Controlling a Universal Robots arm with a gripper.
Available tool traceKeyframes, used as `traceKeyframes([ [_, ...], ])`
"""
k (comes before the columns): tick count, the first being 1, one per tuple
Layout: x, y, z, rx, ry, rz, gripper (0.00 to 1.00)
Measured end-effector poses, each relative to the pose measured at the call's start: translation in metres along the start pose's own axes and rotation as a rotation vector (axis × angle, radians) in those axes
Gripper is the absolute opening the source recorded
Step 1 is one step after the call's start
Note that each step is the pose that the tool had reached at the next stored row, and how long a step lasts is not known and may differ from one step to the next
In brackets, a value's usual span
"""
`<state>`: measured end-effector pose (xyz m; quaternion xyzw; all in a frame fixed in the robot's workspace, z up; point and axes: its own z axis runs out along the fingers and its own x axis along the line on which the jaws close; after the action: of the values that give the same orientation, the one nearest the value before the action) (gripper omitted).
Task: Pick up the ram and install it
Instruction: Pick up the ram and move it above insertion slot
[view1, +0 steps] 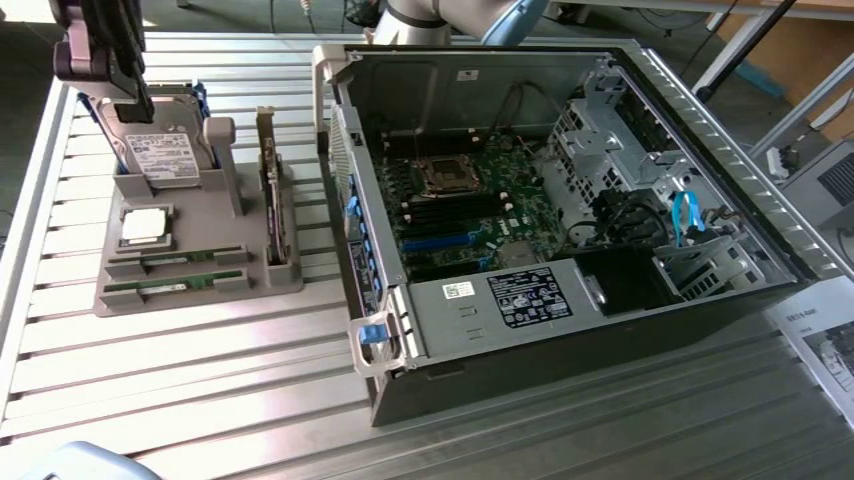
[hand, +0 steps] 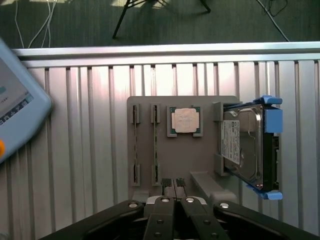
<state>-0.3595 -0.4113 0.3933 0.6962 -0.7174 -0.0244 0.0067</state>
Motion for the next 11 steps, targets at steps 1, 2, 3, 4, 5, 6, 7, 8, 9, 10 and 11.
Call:
traceKeyframes([
  [1, 0.0000, 0.0000, 0.0000, 0.0000, 0.0002, -0.003, 0.10],
  [2, 0.0000, 0.0000, 0.0000, -0.0001, 0.0003, -0.006, 0.10],
  [3, 0.0000, 0.0000, 0.0000, -0.0002, 0.0005, -0.010, 0.10],
  [4, 0.0000, 0.0000, 0.0000, -0.0003, 0.0006, -0.014, 0.10],
  [5, 0.0000, 0.0000, 0.0000, -0.0004, 0.0008, -0.016, 0.10],
  [6, 0.0000, 0.0000, 0.0000, -0.0005, 0.0008, -0.017, 0.10],
  [7, 0.0000, 0.0000, 0.0000, -0.0004, 0.0008, -0.017, 0.10],
  [8, 0.0000, 0.0000, 0.0000, -0.0004, 0.0008, -0.017, 0.10],
  [9, 0.0000, 0.0000, 0.0000, -0.0004, 0.0008, -0.017, 0.10],
  [10, 0.0000, 0.0000, 0.0000, -0.0004, 0.0008, -0.017, 0.10],
  [11, 0.0000, 0.0000, 0.0000, -0.0004, 0.0008, -0.017, 0.10],
])
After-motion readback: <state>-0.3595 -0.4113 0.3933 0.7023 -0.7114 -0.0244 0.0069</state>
